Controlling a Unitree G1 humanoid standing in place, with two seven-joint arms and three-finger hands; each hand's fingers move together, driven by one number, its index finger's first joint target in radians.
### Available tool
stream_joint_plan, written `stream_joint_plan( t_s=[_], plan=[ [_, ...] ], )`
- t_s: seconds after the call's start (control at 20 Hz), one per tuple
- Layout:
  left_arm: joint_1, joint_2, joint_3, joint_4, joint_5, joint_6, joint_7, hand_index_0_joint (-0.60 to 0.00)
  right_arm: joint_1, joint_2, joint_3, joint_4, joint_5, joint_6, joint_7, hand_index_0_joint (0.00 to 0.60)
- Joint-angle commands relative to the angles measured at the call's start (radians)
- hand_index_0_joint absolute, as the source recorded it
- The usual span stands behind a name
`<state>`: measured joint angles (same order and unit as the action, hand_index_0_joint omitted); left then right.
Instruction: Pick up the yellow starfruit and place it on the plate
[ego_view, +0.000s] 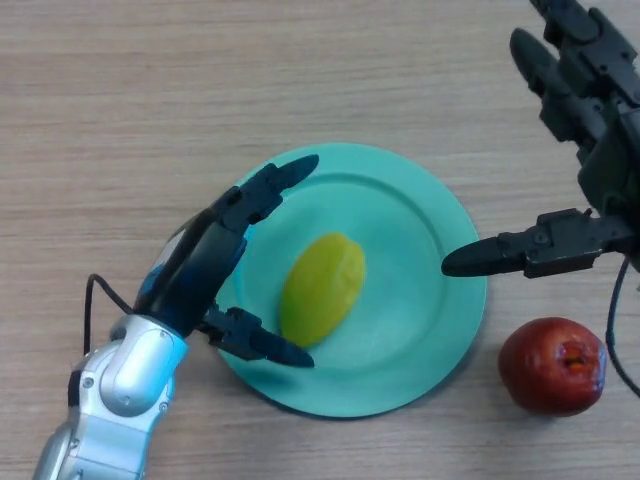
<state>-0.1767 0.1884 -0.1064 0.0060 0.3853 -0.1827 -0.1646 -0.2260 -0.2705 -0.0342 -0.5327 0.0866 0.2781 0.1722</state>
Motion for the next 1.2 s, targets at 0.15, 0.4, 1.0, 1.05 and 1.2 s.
stream_joint_plan(
  t_s=[0.15,0.4,1.0,1.05,1.2],
  plan=[
    [-0.029,0.014,0.035,-0.153,-0.008,-0.076,0.054,0.000,-0.009,-0.033,-0.090,-0.078,0.007,-0.098,-0.018,0.000],
    [-0.024,0.006,0.064,-0.340,-0.213,0.075,0.072,0.000,0.013,-0.030,-0.089,-0.092,0.008,-0.104,-0.021,0.000],
    [0.038,0.051,0.170,-0.593,-0.448,0.240,0.116,0.000,0.086,-0.028,-0.121,-0.104,0.102,-0.133,0.020,0.000],
    [0.037,0.057,0.183,-0.594,-0.437,0.234,0.125,0.000,0.080,-0.030,-0.113,-0.094,0.098,-0.137,0.034,0.000],
    [0.030,0.071,0.212,-0.583,-0.426,0.226,0.139,0.000,0.050,-0.034,-0.100,-0.066,0.083,-0.106,0.042,0.000]
  ],
)
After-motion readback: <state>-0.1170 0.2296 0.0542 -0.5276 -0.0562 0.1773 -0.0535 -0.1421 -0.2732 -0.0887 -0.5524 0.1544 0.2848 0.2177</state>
